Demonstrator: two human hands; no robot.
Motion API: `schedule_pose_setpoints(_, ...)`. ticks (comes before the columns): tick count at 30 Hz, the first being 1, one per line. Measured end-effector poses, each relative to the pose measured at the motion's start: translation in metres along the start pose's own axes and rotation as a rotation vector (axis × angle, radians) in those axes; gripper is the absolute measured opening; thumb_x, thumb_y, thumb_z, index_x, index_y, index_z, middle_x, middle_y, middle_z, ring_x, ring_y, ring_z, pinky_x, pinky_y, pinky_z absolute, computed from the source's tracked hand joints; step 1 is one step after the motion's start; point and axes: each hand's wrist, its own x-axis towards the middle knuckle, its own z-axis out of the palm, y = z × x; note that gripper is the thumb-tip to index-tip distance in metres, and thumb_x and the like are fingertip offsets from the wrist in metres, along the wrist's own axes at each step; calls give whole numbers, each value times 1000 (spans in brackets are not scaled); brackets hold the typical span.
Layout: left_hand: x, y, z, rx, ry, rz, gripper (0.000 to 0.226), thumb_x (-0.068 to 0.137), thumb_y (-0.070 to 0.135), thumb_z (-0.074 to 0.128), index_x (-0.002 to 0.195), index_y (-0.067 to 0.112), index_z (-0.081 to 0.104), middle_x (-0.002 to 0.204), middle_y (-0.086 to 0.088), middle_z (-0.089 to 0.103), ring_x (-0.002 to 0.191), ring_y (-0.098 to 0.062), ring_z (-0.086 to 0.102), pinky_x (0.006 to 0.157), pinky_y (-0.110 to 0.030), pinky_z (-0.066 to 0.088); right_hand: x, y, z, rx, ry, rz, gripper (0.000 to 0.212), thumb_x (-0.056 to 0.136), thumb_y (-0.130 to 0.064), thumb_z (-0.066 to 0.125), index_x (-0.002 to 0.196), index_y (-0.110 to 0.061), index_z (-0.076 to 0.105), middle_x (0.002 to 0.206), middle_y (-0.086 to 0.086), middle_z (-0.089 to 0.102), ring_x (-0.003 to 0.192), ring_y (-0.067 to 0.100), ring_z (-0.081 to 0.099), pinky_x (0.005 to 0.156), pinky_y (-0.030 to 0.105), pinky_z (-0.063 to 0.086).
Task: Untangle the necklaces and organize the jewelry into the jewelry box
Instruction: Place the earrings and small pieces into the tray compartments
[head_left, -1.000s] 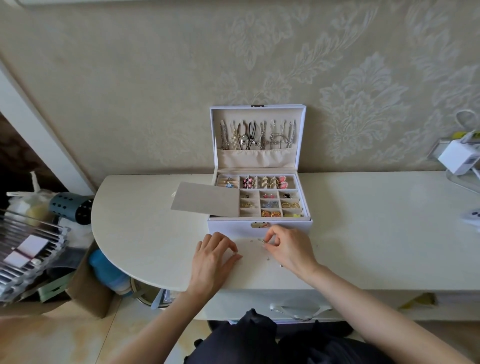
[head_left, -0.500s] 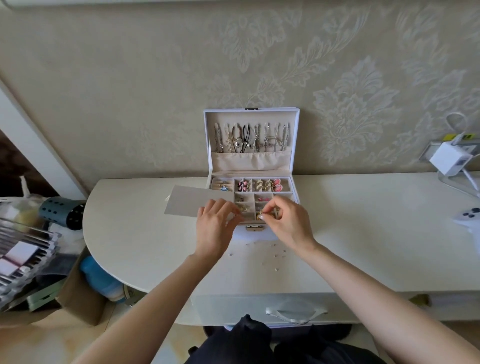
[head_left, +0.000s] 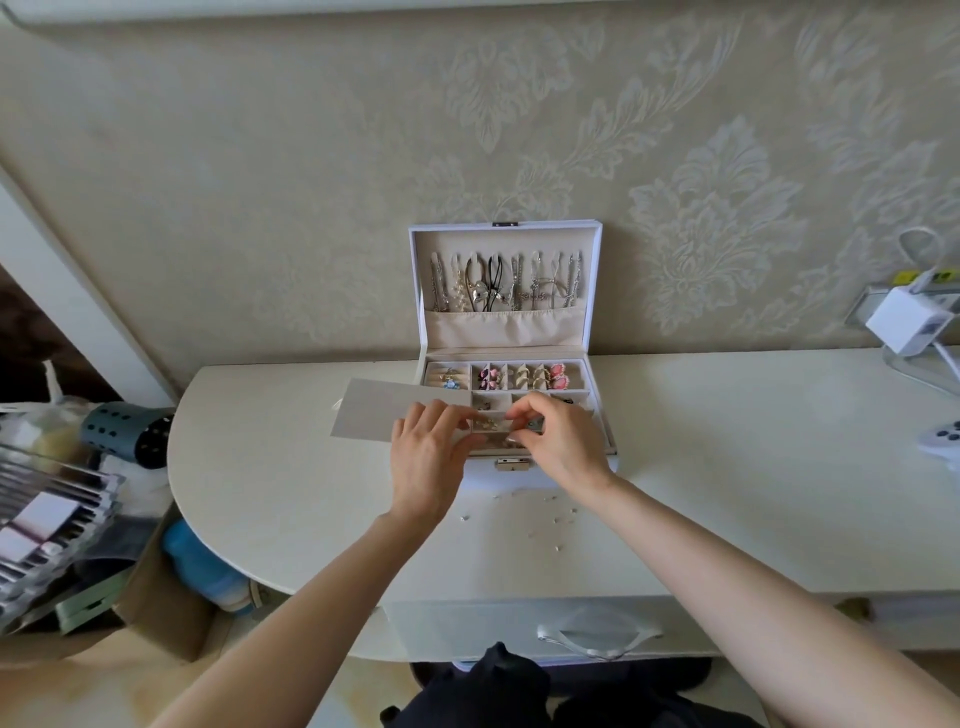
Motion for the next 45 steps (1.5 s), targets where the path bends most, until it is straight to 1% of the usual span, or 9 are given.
schedule_pose_setpoints(8,-20,-3,-9,-9,35,-50,8,77,16,74,80,18,67,78,3,62,70,-23,54,61,-31,40,-3,1,-8,-63,12,17,12,84,-14,66,88,-25,70,84,-17,64,69,-3,53,59,4,35)
schedule_pose_setpoints(12,-2,4,-10,39,-6,17,7,74,27,67,74,21,69,72,3,58,67,-23,53,60,-30,32,8,-8,-9,-242,-110,-36,10,86,-26,64,91,-28,73,92,-11,60,81,11,58,59,22,34)
schedule_pose_setpoints(15,11,6,-5,84,-79,93,6,74,22,67,72,24,73,70,3,57,65,-25,54,60,-31,29,15,-15,-4,-451,-163,-82,16,88,-26,61,97,-26,73,99,-4,60,88,20,59,62,24,32)
schedule_pose_setpoints(21,35,15,-8,260,-440,-33,21,92,24,55,105,31,70,108,3,58,108,-21,45,79,-28,24,21,-23,8,-675,-176,-89,6,87,-10,60,84,-10,65,93,3,63,79,22,56,62,29,33)
schedule_pose_setpoints(26,45,19,-5,245,-508,-75,23,91,16,54,103,27,70,112,0,59,113,-21,45,86,-28,32,27,-21,4,-525,-220,12,10,83,-19,63,83,-14,71,82,2,68,77,21,62,64,28,46)
schedule_pose_setpoints(30,47,20,-3,233,-546,-93,21,92,22,54,105,28,70,112,-1,60,114,-22,45,90,-31,33,26,-18,-10,-342,-234,85,12,80,-25,64,78,-18,74,76,0,70,73,18,62,59,26,42)
schedule_pose_setpoints(38,51,24,2,293,-563,-90,18,90,21,58,102,20,71,111,-1,61,112,-21,48,90,-31,34,26,0,-22,6,-170,204,11,81,-24,68,71,-22,71,77,-15,67,85,9,62,78,27,47)
schedule_pose_setpoints(41,51,24,2,323,-568,-75,18,89,17,57,102,18,70,110,-2,61,111,-21,48,88,-31,34,22,2,-23,92,-159,226,10,81,-22,68,75,-16,73,79,-11,69,92,10,61,88,32,48)
schedule_pose_setpoints(45,51,26,3,319,-556,-81,16,89,17,59,100,17,70,109,-2,61,111,-21,49,89,-32,34,17,2,-24,160,-122,225,9,81,-22,69,77,-16,74,80,-6,71,85,10,62,84,32,48)
